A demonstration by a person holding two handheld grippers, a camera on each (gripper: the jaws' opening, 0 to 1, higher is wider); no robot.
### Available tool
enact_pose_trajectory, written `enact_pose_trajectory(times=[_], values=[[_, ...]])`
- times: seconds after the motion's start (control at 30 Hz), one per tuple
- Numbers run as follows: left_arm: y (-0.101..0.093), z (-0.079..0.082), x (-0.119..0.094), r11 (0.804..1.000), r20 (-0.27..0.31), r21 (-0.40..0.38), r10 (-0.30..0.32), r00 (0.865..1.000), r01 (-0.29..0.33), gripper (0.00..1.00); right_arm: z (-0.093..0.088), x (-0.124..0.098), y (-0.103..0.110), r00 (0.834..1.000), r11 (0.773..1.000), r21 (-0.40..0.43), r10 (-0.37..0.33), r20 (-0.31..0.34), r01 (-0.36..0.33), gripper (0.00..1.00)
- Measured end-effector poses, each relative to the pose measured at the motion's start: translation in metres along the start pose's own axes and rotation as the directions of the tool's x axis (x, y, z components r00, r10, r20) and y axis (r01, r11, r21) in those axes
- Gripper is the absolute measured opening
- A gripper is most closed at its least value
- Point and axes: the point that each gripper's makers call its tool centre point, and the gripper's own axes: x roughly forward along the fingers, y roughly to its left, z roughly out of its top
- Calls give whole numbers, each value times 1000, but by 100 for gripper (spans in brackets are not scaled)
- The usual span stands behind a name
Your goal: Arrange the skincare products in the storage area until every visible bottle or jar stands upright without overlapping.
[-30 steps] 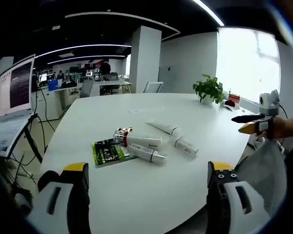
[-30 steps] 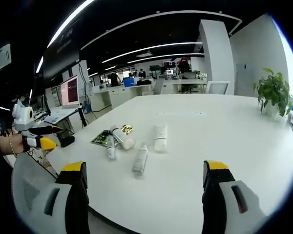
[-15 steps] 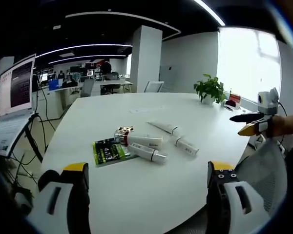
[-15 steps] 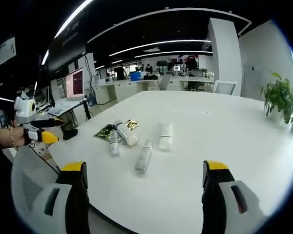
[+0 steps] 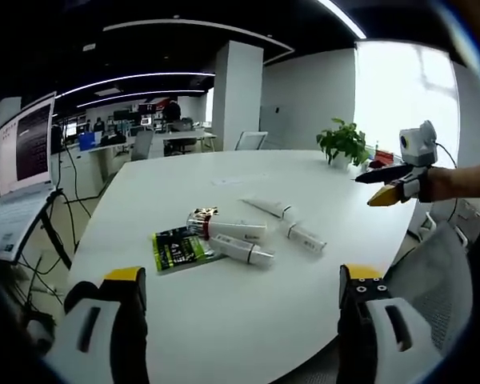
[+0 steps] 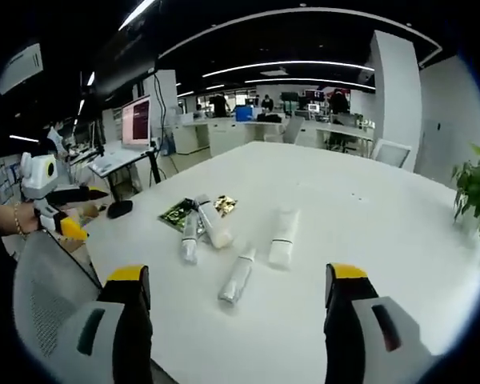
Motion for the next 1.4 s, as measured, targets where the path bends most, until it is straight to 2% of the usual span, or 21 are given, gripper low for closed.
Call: enact_pose_trajectory(times=[0.27, 0.63, 0.8, 0.97, 1.13, 1.4], values=[[2, 0, 1, 1000, 0, 6, 2, 1000, -2, 93, 17, 33, 15, 997, 993, -97, 67, -43, -71, 84], [0, -1, 1, 1000, -4, 10, -1, 1000, 1, 92, 22, 85, 28, 985, 978, -156, 117, -126, -137, 75], [1, -1, 1, 999, -8, 32, 4, 1000, -4, 92, 22, 106, 36, 974, 965, -197, 138, -179, -173, 74], [2, 0, 1, 1000, -11, 25, 1, 1000, -1, 91, 20, 121, 30, 971, 969, -180, 134, -199, -170, 71], [2, 0, 2, 999, -13, 33, 6, 1000, -6, 92, 16, 137, 36, 957, 957, -212, 142, -253, -198, 69], [0, -1, 3, 999, -19, 43, -3, 1000, 4, 92, 16, 163, 34, 946, 957, -205, 137, -295, -203, 65]])
